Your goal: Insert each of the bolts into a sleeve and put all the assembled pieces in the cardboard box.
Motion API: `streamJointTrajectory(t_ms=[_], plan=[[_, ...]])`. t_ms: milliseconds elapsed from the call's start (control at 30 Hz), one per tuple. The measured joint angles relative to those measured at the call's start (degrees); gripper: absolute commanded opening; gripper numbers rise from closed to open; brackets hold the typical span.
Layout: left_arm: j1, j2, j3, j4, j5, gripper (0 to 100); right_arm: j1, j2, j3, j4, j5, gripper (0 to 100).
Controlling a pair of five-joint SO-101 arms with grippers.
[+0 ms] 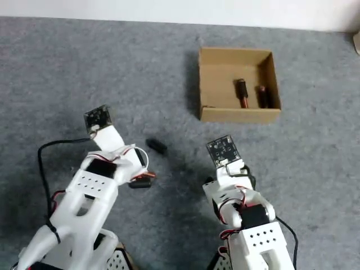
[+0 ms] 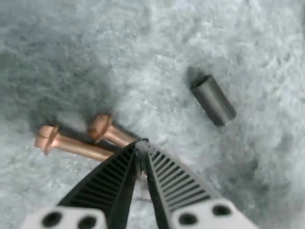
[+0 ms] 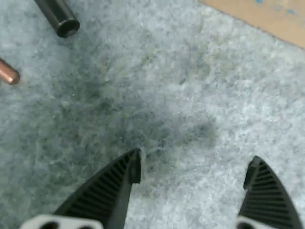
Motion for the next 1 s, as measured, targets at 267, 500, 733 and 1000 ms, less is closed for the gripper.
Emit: streamJointTrajectory(t_ms=[267,500,733,1000], plan=[[-1.85,0.00,0.97,1.41,2.11,20,0.00,0.00,0.18,0.00,0.00,32.1],[-3.87,0.00,1.32,1.41,2.73,15,0.00,0.00,0.35,-1.05,0.00,32.1],[-4.31,0.00,2.29,1.41,2.73,18,0.00,0.00,0.62,-1.67,0.88,32.1],[-4.40,0.00,5.19,1.41,2.73,18,0.00,0.00,0.62,-1.67,1.05,32.1]])
